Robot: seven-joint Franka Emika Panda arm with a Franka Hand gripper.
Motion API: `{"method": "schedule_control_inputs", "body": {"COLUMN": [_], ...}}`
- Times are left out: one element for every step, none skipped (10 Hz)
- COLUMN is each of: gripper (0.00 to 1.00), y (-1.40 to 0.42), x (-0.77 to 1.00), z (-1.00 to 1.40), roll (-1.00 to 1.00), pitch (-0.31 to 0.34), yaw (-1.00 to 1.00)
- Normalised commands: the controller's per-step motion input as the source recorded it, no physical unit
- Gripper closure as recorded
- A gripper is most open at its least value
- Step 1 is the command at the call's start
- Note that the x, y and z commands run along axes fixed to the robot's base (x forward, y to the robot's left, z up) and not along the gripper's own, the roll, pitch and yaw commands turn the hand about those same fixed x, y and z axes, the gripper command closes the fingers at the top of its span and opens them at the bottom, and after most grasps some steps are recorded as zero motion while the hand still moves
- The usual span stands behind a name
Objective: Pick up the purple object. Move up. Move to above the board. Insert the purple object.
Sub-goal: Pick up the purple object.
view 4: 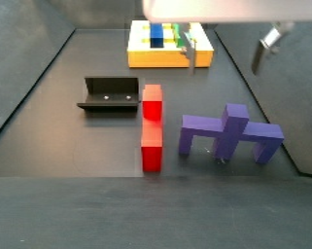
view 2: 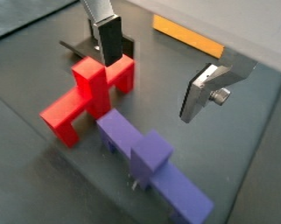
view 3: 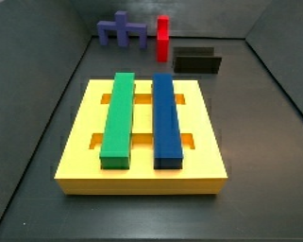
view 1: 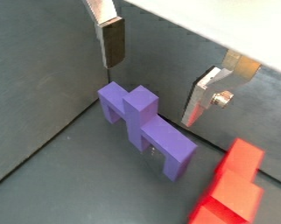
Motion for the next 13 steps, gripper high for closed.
{"method": "schedule_control_inputs", "body": {"gripper": [0.00,0.00,0.00,0.00,0.00,0.00,0.00,0.00,0.00,0.00,0.00,0.00,0.00], "y": [0.14,0.14,0.18,0.18,0.11,0.08,0.03,0.05,0.05,0.03,0.02,0.00,0.04], "x": [-0.32,-0.34,-0.28,0.00,0.00,-0.04,-0.02,0.00,0.00,-0.09,-0.13,-0.15,-0.13], "z": [-0.19,-0.19,-0.25,-0.30,-0.30,-0.29,-0.26,-0.23,-0.23,-0.22,-0.24,-0.27,-0.28], "roll": [0.10,0.10,0.15,0.13,0.17,0.19,0.14,0.11,0.12,0.13,0.15,0.18,0.19], "pitch": [-0.070,-0.073,-0.059,-0.056,-0.037,-0.036,-0.020,0.000,0.000,0.000,-0.019,-0.053,-0.089], "yaw": [-0.42,-0.41,-0.18,0.09,0.06,0.05,0.00,0.00,0.00,0.00,0.00,0.00,0.02]}}
